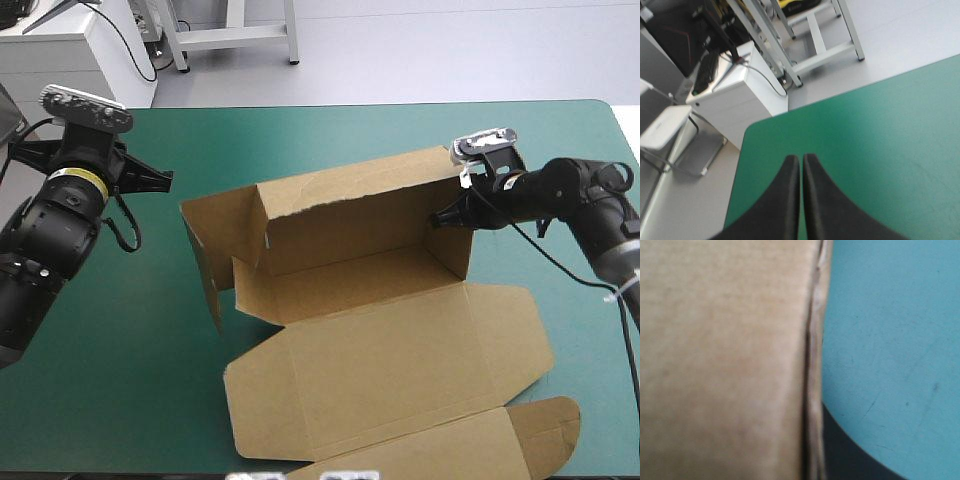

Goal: Fold the box

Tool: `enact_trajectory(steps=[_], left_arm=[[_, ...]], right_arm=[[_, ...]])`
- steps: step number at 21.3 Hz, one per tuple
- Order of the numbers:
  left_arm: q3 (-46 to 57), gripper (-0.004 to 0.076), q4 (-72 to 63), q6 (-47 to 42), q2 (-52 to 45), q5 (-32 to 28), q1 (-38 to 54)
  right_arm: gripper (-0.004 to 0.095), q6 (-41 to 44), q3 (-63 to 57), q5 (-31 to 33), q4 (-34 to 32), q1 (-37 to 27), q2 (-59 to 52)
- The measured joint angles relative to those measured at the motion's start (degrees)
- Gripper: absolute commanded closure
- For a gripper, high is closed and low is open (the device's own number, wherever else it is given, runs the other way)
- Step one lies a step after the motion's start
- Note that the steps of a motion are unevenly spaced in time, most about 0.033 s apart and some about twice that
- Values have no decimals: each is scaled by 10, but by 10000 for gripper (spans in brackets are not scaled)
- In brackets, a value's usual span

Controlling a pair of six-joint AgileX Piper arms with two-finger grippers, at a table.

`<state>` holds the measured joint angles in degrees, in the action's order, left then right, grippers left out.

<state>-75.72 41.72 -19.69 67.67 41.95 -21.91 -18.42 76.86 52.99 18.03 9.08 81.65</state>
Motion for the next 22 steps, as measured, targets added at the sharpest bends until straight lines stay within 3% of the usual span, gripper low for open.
enact_trajectory(steps=[7, 10, 14, 16, 18, 21, 22], left_arm=[[1, 721, -287, 174, 0, 7, 169], [8, 721, -363, 234, 0, 24, 210], [39, 721, -384, 255, 2, 46, 226], [52, 721, -401, 256, 7, 53, 228], [60, 721, -406, 259, 12, 55, 228], [65, 721, -417, 268, 13, 56, 228], [65, 721, -422, 269, 14, 56, 228]], right_arm=[[905, 84, 169, 156, -5, 4, 110], [905, 102, 204, 177, -24, 21, 171], [905, 128, 224, 163, -77, 62, 235], [900, 138, 229, 118, -88, 68, 255], [830, 138, 229, 81, -91, 74, 266], [594, 143, 225, 51, -102, 82, 273], [568, 143, 224, 44, -102, 84, 274]])
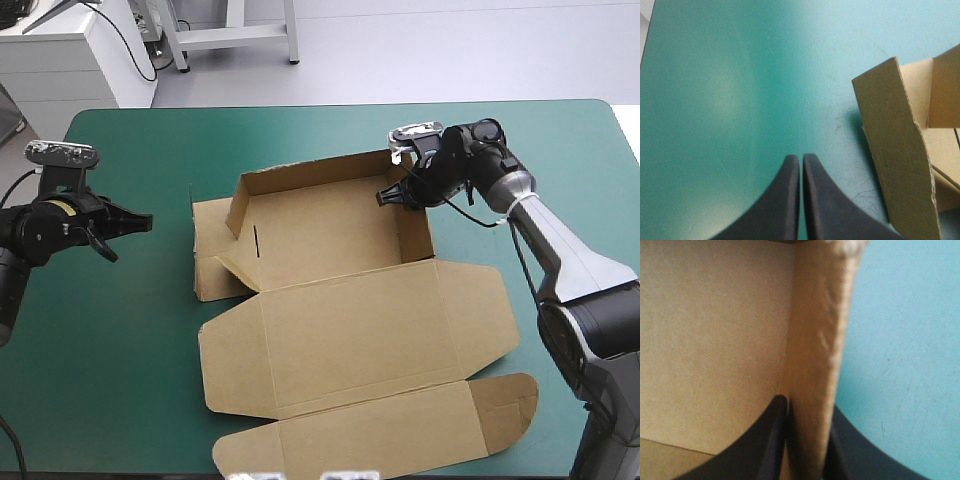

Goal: Fold the box

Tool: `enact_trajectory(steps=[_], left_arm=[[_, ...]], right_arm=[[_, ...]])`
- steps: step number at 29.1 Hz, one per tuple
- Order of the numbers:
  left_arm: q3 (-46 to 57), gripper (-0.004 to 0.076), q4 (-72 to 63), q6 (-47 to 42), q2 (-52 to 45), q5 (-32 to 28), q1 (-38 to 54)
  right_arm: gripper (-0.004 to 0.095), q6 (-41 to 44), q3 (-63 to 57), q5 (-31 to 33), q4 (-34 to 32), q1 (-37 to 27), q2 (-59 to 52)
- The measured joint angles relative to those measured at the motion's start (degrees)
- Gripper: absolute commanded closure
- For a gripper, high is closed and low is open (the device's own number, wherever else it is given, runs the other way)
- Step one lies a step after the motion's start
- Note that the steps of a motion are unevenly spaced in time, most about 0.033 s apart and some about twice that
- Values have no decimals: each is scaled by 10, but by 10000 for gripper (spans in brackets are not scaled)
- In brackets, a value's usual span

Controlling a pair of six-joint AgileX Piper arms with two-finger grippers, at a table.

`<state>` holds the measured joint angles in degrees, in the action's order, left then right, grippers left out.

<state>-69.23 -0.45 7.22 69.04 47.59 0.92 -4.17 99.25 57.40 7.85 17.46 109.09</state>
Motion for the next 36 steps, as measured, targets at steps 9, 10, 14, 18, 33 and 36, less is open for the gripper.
enact_trajectory(steps=[9, 10, 14, 18, 33, 36], left_arm=[[1, 721, -3, 0, 3, 12, 0], [1, 721, -3, 0, 3, 13, 0], [1, 721, -3, 0, 3, 19, 0], [1, 722, -3, 1, 3, 21, 0], [1, 731, -5, 1, 3, 38, 0], [1, 731, -5, 1, 3, 42, 0]], right_arm=[[556, 0, 78, 42, -49, 4, -3], [556, 0, 94, 53, -57, 4, -4], [559, 0, 143, 94, -73, 4, -13], [559, 0, 160, 123, -71, 4, -14], [559, -8, 160, 139, -25, 4, 83], [559, -8, 160, 138, -28, 4, 98]])
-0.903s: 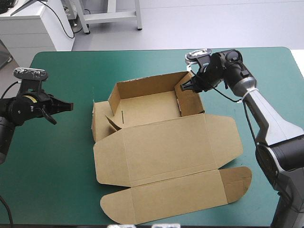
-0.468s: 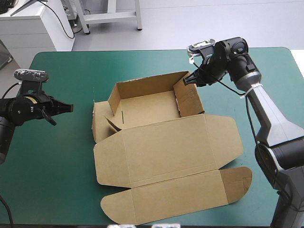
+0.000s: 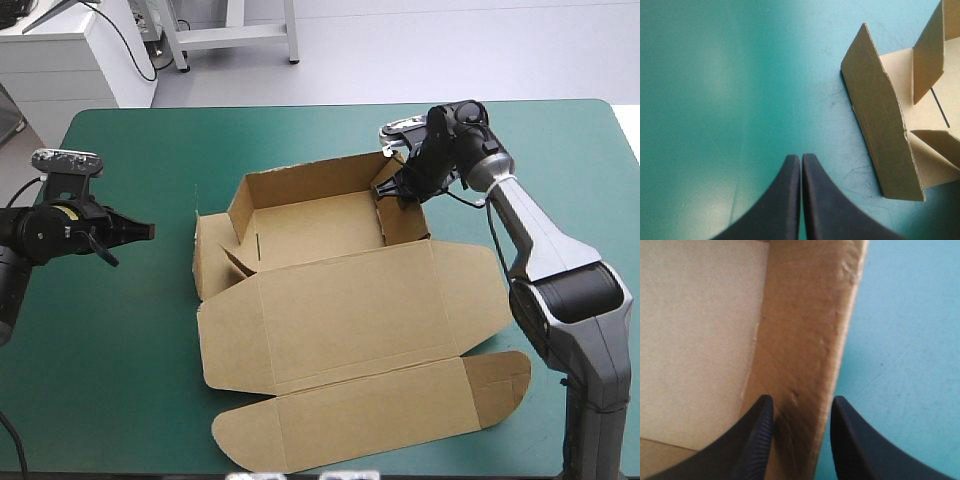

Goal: Fold the box

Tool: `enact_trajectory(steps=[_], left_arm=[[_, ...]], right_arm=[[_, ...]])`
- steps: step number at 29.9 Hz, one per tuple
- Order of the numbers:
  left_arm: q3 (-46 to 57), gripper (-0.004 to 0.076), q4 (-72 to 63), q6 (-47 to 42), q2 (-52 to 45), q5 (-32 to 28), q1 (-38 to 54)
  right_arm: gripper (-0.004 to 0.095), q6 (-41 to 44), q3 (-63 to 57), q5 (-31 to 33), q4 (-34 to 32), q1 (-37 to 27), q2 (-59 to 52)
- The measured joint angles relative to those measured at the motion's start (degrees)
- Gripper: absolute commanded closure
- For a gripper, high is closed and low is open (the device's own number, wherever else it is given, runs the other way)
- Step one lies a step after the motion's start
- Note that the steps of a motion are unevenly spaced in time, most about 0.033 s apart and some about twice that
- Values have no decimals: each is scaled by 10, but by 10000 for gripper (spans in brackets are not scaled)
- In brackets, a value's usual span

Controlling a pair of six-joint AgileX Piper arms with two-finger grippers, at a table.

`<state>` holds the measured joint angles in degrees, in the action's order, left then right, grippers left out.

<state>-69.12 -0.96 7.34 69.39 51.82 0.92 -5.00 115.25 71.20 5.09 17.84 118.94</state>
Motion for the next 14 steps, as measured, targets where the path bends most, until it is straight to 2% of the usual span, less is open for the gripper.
enact_trajectory(steps=[6, 8, 12, 13, 14], left_arm=[[0, 731, 0, 1, 0, 2, 0], [0, 731, 0, 1, 0, 3, 0], [0, 731, 0, 1, 0, 3, 0], [0, 731, 0, 1, 0, 3, 0], [0, 731, 0, 1, 0, 3, 0]], right_arm=[[565, 0, 0, -2, 0, 0, 26], [604, 0, 0, -3, 1, 0, 36], [887, 0, 0, -4, 2, 0, 49], [924, 0, 0, -4, 2, 0, 49], [920, 0, 0, -4, 2, 1, 49]])
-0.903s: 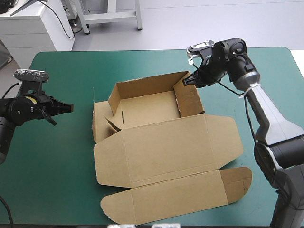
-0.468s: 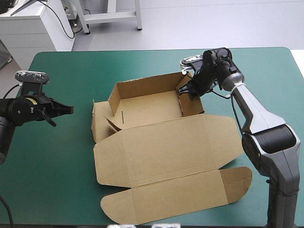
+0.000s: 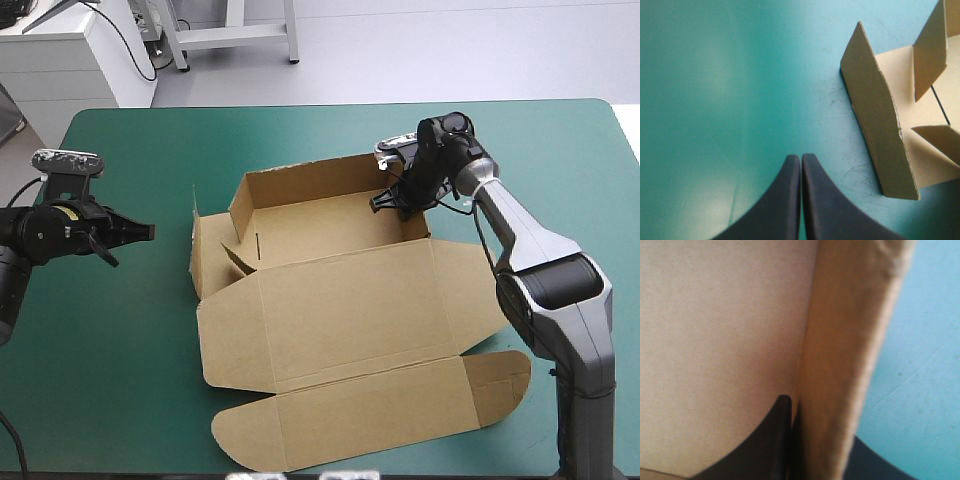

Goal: Fold the box

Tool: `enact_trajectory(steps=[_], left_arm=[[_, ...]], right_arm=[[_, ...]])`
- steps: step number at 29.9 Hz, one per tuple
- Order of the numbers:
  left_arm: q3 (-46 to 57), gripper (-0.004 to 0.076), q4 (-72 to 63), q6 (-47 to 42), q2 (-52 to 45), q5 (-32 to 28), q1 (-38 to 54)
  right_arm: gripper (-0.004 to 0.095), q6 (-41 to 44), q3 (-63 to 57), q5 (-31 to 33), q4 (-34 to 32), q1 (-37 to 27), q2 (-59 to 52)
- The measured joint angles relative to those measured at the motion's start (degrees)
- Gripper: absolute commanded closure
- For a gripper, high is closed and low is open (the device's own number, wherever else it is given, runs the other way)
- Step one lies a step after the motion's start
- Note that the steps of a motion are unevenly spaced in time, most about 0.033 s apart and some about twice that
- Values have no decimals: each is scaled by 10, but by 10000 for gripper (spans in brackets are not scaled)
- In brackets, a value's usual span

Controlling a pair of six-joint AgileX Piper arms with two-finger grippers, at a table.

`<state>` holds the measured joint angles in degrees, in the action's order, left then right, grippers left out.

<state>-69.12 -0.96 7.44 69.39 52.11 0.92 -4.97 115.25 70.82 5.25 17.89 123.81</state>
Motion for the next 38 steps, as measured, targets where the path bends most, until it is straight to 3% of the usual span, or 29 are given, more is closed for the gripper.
enact_trajectory(steps=[18, 29, 38], left_arm=[[0, 731, -39, -22, 7, -21, 17], [0, 731, -289, 71, 70, -33, 127], [0, 731, -540, 225, 122, 41, 167]], right_arm=[[924, 22, 0, 0, 5, -16, -55], [928, 17, 0, 6, 40, -99, -177], [927, -23, 0, 7, 179, -176, -251]])
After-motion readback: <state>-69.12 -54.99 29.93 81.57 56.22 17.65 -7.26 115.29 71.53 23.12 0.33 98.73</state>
